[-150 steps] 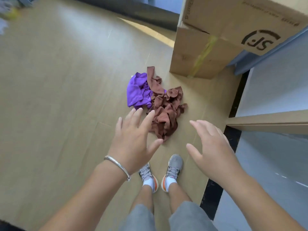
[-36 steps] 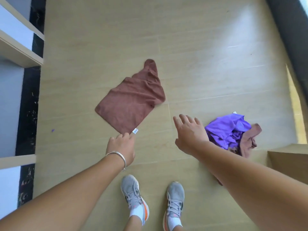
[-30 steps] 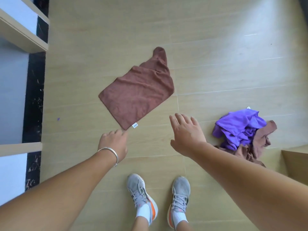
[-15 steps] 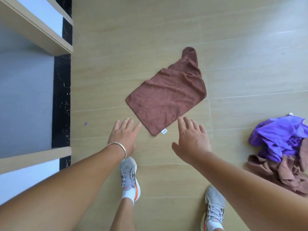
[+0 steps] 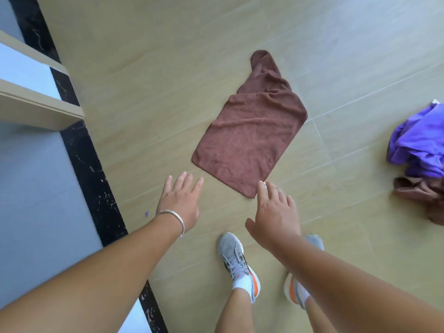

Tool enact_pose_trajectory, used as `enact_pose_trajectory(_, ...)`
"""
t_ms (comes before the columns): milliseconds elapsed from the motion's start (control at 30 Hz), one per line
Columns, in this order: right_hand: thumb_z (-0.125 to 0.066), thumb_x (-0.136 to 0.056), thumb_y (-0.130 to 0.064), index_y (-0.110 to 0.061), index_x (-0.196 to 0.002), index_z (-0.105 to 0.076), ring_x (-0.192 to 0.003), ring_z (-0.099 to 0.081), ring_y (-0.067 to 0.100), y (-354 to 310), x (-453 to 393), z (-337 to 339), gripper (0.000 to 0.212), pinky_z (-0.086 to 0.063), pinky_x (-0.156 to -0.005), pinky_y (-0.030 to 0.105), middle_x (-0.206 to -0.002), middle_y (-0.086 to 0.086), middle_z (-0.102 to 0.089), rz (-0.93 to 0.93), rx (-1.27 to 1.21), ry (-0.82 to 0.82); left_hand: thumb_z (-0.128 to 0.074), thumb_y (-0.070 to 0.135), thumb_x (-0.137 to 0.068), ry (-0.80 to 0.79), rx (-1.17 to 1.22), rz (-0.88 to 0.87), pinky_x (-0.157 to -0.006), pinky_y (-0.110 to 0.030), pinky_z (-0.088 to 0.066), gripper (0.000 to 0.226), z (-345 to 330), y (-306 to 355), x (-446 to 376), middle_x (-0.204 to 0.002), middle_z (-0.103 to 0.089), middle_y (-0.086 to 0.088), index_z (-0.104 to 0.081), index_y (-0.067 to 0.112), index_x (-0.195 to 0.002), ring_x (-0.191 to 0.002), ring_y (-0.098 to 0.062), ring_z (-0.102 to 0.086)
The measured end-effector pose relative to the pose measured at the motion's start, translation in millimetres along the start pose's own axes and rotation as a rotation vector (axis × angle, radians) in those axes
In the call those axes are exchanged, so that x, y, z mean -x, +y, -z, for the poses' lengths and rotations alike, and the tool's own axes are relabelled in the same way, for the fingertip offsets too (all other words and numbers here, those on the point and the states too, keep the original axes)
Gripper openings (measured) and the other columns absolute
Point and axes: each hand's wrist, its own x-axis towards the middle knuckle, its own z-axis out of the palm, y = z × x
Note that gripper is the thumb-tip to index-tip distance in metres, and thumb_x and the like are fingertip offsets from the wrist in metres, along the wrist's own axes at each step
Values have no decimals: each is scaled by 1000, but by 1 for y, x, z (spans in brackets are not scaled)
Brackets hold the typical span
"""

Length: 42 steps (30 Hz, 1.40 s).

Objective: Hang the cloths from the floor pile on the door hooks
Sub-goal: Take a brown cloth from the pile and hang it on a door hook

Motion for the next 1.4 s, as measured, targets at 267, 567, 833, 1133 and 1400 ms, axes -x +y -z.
enact_pose_trajectory(267, -50, -86, -45, -12, -152, 1, -147, -4, 21, 29, -39, -31, 90, -14, -117, 43, -161, 6, -4, -24, 40, -51, -49, 30, -88, 24, -66, -50, -118, -39, -3, 76, -17, -11, -56, -159, -16, -4, -10, 19, -153, -147, -20, -6)
enact_pose_trajectory(567, -49, -87, -47, -11, -152, 3, -147, -3, 22, 25, -105, -109, 90, -15, -117, 43, -161, 7, -2, -76, 0, -106, -53, 25, -86, -1, -123, -180, -118, -37, -6, 78, -84, -4, -156, -157, -20, -5, -14, 15, -152, -147, -20, -11)
enact_pose_trajectory(833, -49, -86, -53, -10, -152, 3, -147, 1, 24, -6, -186, -199, 94, -11, -118, 45, -161, 8, 0, -62, 21, -88, -43, 10, -89, -13, -167, -309, -117, -30, -8, 72, -165, -28, -239, -159, -12, -7, -8, 9, -152, -148, -21, -6)
enact_pose_trajectory(1133, -34, -91, -30, 1, -150, 0, -145, -3, 36, 22, -259, -285, 75, -19, -115, 45, -157, 25, 3, -58, 282, -91, -56, 6, -78, 46, -105, -361, -118, -33, -10, 95, -232, -43, -321, -160, 8, -7, 1, 16, -153, -147, -23, 2)
enact_pose_trajectory(1400, -41, -81, -11, 1, -140, -40, -118, -48, 36, 43, -269, -288, 60, -50, -75, 40, -138, 21, -45, -8, 357, 103, -35, -1, -86, 359, 30, -365, -73, -48, -49, 58, -236, -42, -327, -143, -43, -15, -46, 14, -141, -117, -36, -48)
